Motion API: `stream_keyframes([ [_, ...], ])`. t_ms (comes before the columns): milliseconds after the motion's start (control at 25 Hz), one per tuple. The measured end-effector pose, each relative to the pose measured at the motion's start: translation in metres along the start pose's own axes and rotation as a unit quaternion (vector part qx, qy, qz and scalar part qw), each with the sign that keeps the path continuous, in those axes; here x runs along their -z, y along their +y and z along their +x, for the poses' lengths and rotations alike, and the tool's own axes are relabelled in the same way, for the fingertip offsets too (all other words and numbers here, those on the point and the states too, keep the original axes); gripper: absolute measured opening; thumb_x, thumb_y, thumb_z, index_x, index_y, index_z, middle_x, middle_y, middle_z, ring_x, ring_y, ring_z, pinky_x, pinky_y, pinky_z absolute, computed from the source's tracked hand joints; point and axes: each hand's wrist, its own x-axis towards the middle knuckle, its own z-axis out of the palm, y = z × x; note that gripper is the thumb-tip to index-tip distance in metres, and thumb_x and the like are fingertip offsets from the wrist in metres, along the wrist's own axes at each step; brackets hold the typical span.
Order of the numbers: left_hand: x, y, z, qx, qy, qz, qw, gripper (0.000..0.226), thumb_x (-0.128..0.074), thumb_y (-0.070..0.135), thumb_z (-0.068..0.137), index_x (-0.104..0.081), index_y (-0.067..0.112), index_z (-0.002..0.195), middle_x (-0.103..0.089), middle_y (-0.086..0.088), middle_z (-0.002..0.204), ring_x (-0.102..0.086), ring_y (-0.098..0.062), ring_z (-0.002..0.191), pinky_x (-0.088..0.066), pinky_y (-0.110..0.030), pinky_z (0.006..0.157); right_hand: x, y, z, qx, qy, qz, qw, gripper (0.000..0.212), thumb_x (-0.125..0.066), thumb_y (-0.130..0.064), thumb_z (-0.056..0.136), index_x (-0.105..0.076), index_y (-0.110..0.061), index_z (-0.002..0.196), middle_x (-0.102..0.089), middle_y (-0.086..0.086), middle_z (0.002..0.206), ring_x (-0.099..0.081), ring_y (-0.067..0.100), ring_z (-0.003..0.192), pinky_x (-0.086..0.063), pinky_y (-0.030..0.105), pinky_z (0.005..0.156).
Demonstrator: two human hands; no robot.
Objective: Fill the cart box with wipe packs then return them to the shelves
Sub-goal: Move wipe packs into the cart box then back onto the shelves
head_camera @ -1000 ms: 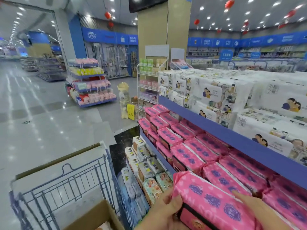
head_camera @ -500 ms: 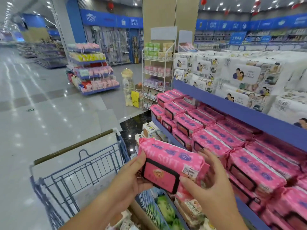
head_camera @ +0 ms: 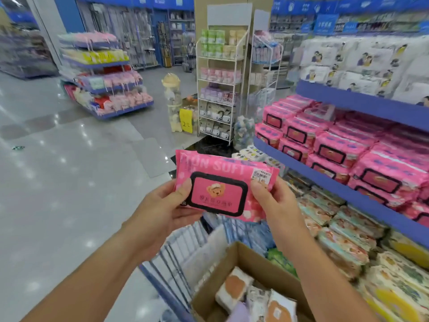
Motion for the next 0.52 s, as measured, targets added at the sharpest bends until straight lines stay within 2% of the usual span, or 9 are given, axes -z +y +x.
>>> stream_keyframes([
  [120, 0.100, 0.019, 0.026, 0.018, -0.035, 0.037, 0.999, 0.044, -0.058, 0.048, 0.092, -0.064, 0.027, 0.130, -0.079, -0.006, 0.110, -0.076, -0.026, 0.102, -0.056, -0.042, 0.096, -0.094, 0.004, 0.018, -0.020, 0.029, 0.013, 0.999, 0.036, -0.067, -0.039, 0.085, -0.066, -0.019, 0.115, -0.074, -0.007, 0.077, -0.069, 0.008, 0.065, -0.051, 0.018, 0.053],
  [200, 0.146, 0.031, 0.054, 0.035, -0.048, 0.048, 0.997, 0.048, -0.060, 0.055, 0.085, -0.066, 0.031, 0.126, -0.080, -0.005, 0.103, -0.077, -0.026, 0.097, -0.060, -0.040, 0.088, -0.138, 0.004, 0.036, -0.031, 0.059, 0.021, 0.998, 0.034, -0.071, -0.043, 0.088, -0.067, -0.020, 0.113, -0.075, -0.004, 0.081, -0.070, 0.012, 0.068, -0.051, 0.018, 0.054],
  [320, 0.193, 0.036, 0.111, 0.050, -0.067, 0.075, 0.994, 0.066, -0.067, 0.064, 0.064, -0.069, 0.028, 0.120, -0.081, -0.003, 0.094, -0.077, -0.024, 0.092, -0.062, -0.034, 0.072, -0.185, 0.013, 0.076, -0.050, 0.098, 0.009, 0.994, 0.033, -0.068, -0.042, 0.087, -0.067, -0.021, 0.112, -0.077, -0.005, 0.081, -0.074, 0.012, 0.071, -0.052, 0.019, 0.055],
  [400, 0.217, 0.036, 0.160, 0.041, -0.098, 0.086, 0.991, 0.080, -0.072, 0.076, 0.051, -0.071, 0.027, 0.114, -0.082, -0.002, 0.093, -0.078, -0.021, 0.088, -0.061, -0.032, 0.072, -0.207, 0.033, 0.112, -0.052, 0.127, 0.008, 0.991, 0.035, -0.073, -0.042, 0.086, -0.068, -0.024, 0.115, -0.078, -0.002, 0.086, -0.075, 0.014, 0.072, -0.053, 0.021, 0.056],
  [520, 0.244, 0.042, 0.255, 0.008, -0.137, 0.150, 0.979, 0.107, -0.082, 0.084, 0.020, -0.071, 0.025, 0.110, -0.081, -0.002, 0.096, -0.079, -0.021, 0.086, -0.057, -0.037, 0.079, -0.231, 0.065, 0.176, -0.043, 0.187, 0.029, 0.981, 0.027, -0.074, -0.039, 0.081, -0.074, -0.031, 0.107, -0.075, 0.000, 0.075, -0.068, 0.009, 0.059, -0.050, 0.019, 0.050],
])
